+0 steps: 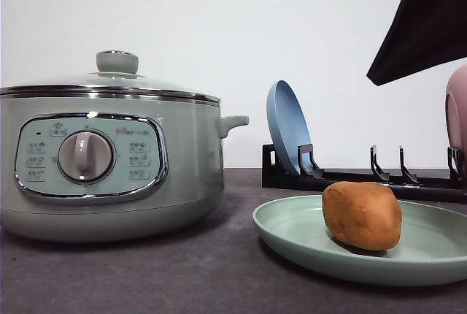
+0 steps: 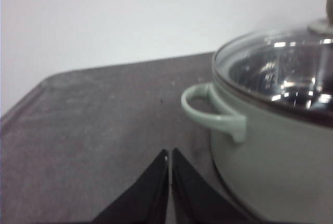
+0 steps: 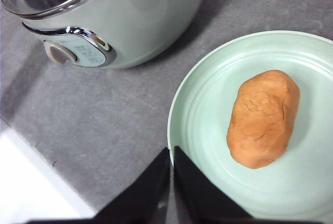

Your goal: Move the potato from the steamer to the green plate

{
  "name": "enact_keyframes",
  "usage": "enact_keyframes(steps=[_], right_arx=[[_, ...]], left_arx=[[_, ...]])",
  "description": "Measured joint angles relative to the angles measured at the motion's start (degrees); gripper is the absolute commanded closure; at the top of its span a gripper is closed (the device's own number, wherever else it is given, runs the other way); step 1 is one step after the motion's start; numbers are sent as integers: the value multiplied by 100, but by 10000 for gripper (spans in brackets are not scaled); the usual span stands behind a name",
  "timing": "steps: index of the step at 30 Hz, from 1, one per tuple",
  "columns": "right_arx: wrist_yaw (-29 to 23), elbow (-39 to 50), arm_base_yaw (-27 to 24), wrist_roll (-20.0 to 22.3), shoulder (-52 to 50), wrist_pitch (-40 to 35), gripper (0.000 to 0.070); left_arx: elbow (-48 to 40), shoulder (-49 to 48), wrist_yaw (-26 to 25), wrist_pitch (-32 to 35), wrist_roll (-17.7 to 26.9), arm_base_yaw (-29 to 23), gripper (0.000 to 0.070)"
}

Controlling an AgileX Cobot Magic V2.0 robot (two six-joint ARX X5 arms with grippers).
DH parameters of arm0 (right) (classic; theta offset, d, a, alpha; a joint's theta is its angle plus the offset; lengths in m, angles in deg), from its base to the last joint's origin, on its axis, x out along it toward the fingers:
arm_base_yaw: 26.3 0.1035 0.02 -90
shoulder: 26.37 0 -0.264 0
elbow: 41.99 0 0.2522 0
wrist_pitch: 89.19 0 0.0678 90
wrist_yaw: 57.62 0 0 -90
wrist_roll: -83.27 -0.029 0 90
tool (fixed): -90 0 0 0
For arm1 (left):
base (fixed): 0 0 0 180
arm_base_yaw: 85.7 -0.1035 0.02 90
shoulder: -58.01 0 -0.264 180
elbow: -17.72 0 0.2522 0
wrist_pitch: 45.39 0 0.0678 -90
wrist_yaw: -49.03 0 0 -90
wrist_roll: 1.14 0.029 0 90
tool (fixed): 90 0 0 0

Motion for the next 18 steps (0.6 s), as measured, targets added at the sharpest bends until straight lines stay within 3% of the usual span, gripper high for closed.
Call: enact_keyframes(steps=[9,18], right_arx=[[0,0,0,0,0,0,700],[0,0,0,1,0,0,700]], left_arx=[[-10,0,2,-427,-2,0,699],[-10,-1,4,-434,-15,0,699]])
